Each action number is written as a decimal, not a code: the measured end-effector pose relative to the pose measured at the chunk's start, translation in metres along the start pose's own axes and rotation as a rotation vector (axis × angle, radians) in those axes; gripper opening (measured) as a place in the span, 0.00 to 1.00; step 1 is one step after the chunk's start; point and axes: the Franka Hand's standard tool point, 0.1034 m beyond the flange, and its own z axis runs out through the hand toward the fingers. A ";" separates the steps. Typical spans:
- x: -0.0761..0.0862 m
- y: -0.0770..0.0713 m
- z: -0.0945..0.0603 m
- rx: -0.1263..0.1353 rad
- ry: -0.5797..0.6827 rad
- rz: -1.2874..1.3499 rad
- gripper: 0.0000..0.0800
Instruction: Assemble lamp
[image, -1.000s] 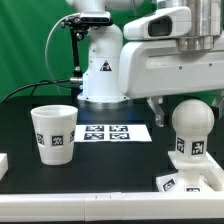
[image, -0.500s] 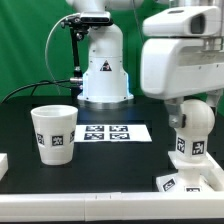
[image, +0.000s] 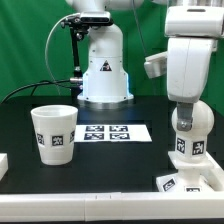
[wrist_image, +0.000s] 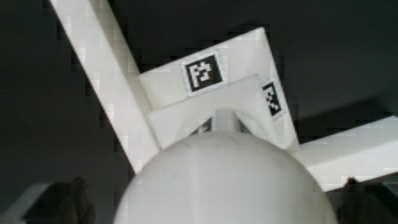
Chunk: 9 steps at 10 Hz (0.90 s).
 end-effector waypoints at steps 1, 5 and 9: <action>-0.001 0.001 0.001 -0.005 -0.018 -0.111 0.87; 0.008 0.005 0.001 -0.019 -0.063 -0.336 0.87; 0.008 0.004 0.001 -0.020 -0.063 -0.192 0.72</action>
Offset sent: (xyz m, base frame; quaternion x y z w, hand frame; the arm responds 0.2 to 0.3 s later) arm 0.0000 0.0000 0.0000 0.0000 0.0000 -0.1296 0.9916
